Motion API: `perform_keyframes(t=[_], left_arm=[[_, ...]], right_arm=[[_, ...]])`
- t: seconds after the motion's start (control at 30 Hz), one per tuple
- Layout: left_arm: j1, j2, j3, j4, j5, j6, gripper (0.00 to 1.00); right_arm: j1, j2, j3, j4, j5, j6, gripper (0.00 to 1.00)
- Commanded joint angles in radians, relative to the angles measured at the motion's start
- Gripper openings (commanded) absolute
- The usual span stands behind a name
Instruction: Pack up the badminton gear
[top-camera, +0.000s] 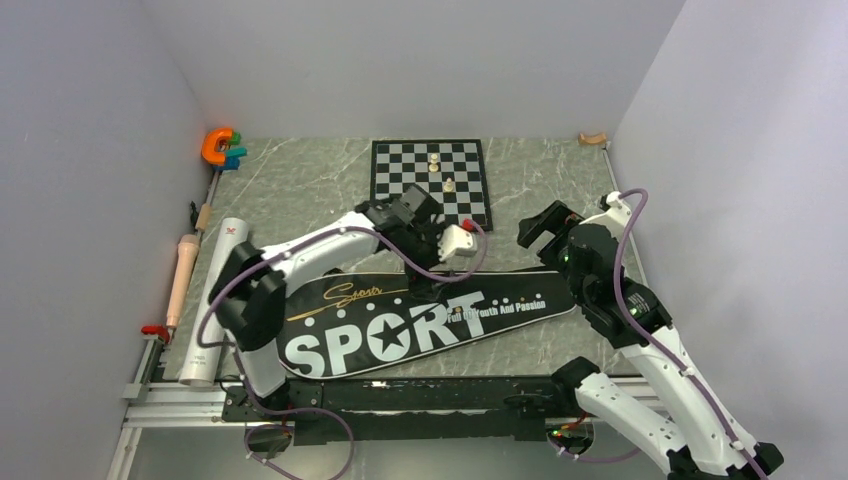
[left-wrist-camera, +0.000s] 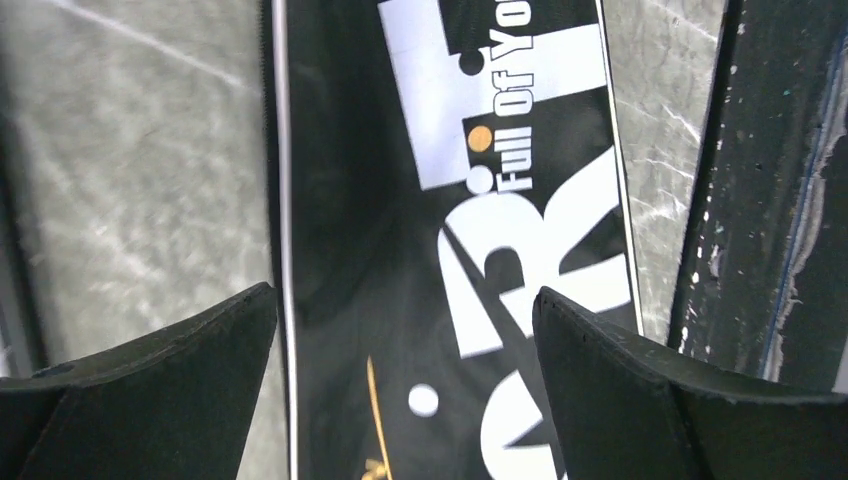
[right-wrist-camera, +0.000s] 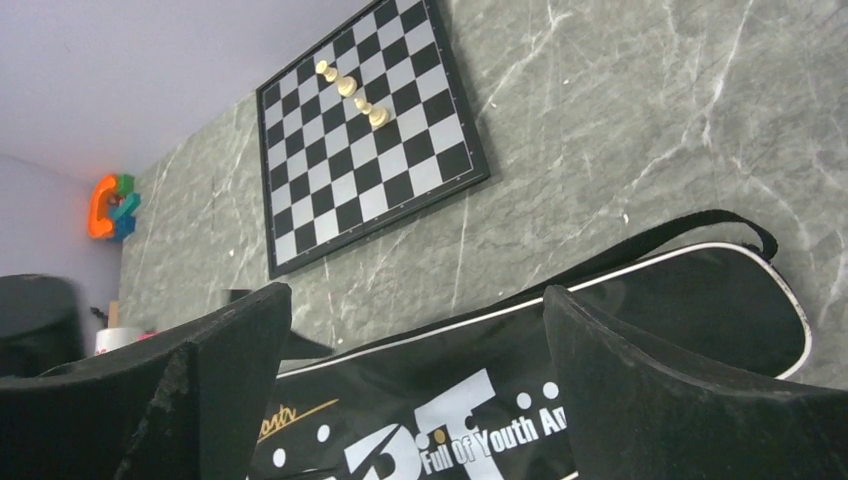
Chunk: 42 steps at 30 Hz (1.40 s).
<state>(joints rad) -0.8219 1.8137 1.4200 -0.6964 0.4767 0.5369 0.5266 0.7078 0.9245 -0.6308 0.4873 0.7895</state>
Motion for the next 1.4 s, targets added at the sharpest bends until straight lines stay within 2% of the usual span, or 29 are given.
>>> perform_keyframes(t=[0.0, 0.17, 0.3, 0.43, 0.53, 0.57, 0.7, 0.77, 0.9, 1.03, 1.23, 1.37], left_arm=[[0.084, -0.159, 0.086, -0.085, -0.001, -0.029, 0.99], [0.288, -0.280, 0.135, -0.098, -0.013, -0.118, 0.99], [0.501, -0.366, 0.112, -0.022, -0.034, -0.233, 1.00], [0.730, -0.427, 0.002, 0.098, -0.035, -0.359, 0.99], [0.848, -0.468, -0.143, 0.211, -0.079, -0.405, 0.99], [0.876, -0.481, -0.188, 0.248, -0.116, -0.416, 0.99], [0.955, -0.545, -0.341, 0.375, -0.164, -0.438, 0.99], [0.982, -0.574, -0.409, 0.450, -0.160, -0.455, 0.99], [1.018, -0.588, -0.382, 0.380, -0.186, -0.463, 0.99], [1.098, -0.608, -0.361, 0.342, -0.220, -0.506, 1.00], [1.197, -0.673, -0.500, 0.402, -0.255, -0.491, 1.00], [1.212, -0.661, -0.544, 0.395, -0.362, -0.463, 0.99]], right_arm=[[-0.036, 0.031, 0.001, 0.064, -0.040, -0.049, 1.00], [-0.094, 0.119, 0.023, 0.116, -0.034, -0.124, 1.00], [-0.170, 0.204, 0.022, 0.187, 0.048, -0.182, 1.00], [-0.233, 0.251, -0.105, 0.476, 0.122, -0.326, 1.00], [-0.271, 0.345, -0.167, 0.664, 0.190, -0.415, 1.00], [-0.287, 0.380, -0.161, 0.674, 0.203, -0.422, 1.00], [-0.344, 0.519, -0.136, 0.672, 0.233, -0.476, 1.00], [-0.372, 0.545, -0.129, 0.647, 0.198, -0.460, 1.00], [-0.375, 0.489, -0.144, 0.636, 0.120, -0.455, 1.00], [-0.377, 0.473, -0.153, 0.598, 0.115, -0.451, 1.00], [-0.376, 0.443, -0.234, 0.623, 0.135, -0.436, 1.00], [-0.377, 0.417, -0.241, 0.621, 0.119, -0.425, 1.00]])
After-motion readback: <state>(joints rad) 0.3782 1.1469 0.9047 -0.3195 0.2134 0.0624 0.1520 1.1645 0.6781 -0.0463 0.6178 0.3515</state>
